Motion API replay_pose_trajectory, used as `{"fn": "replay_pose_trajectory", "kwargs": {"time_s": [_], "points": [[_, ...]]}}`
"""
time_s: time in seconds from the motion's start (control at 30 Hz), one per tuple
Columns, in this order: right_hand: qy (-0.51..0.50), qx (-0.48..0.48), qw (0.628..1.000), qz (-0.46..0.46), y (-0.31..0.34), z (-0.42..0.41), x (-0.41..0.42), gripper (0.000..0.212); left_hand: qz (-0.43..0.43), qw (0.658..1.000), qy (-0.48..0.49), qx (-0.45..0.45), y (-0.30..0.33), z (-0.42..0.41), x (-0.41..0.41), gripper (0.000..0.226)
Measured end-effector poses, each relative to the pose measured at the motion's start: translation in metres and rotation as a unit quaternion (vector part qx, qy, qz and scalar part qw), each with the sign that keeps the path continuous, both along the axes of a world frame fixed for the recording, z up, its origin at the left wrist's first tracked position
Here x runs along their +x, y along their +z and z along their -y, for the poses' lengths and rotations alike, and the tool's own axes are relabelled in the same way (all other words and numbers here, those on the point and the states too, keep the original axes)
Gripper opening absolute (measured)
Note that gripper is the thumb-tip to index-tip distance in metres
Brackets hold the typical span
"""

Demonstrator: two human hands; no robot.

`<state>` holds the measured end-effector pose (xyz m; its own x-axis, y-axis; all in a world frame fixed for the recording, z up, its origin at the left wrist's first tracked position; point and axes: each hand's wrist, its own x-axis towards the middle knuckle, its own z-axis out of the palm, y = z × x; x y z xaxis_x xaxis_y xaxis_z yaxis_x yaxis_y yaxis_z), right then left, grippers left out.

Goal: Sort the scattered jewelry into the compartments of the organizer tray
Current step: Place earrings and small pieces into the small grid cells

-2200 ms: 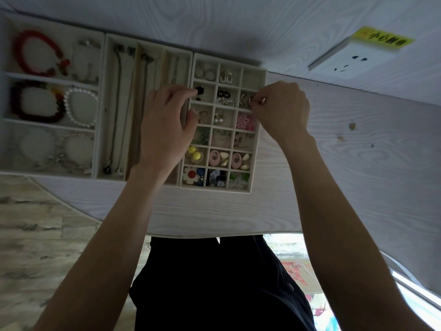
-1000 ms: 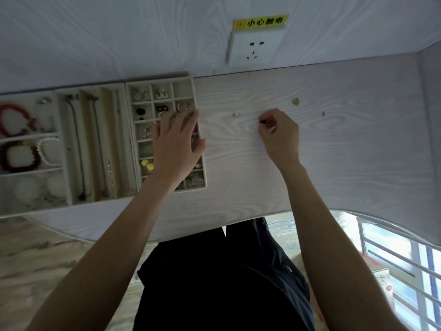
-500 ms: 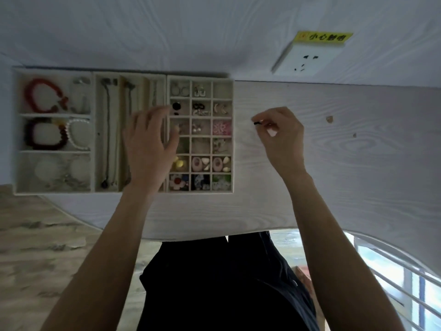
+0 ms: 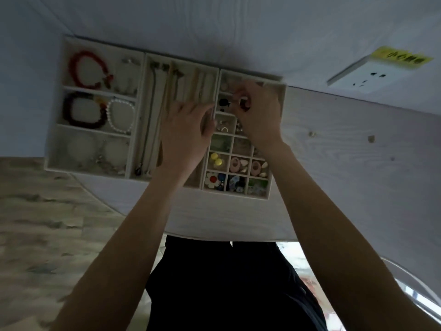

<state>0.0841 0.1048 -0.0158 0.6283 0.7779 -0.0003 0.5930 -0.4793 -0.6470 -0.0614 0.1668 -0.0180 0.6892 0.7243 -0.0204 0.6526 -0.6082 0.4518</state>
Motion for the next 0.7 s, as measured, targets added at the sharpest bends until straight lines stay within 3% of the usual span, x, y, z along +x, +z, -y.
{"fn": "replay_pose_trajectory", "kwargs": {"time_s": [0.3, 0.7], "points": [[-0.035, -0.013, 0.997, 0.066, 0.008, 0.013, 0.007, 0.013, 0.022, 1.0, -0.001, -0.015, 0.0, -0.002, -0.003, 0.032], [0.06, -0.15, 0.97, 0.18, 0.011, -0.009, 0.002, 0.021, 0.044, 0.999, 0.007, -0.007, -0.003, 0.0, -0.003, 0.032]]}}
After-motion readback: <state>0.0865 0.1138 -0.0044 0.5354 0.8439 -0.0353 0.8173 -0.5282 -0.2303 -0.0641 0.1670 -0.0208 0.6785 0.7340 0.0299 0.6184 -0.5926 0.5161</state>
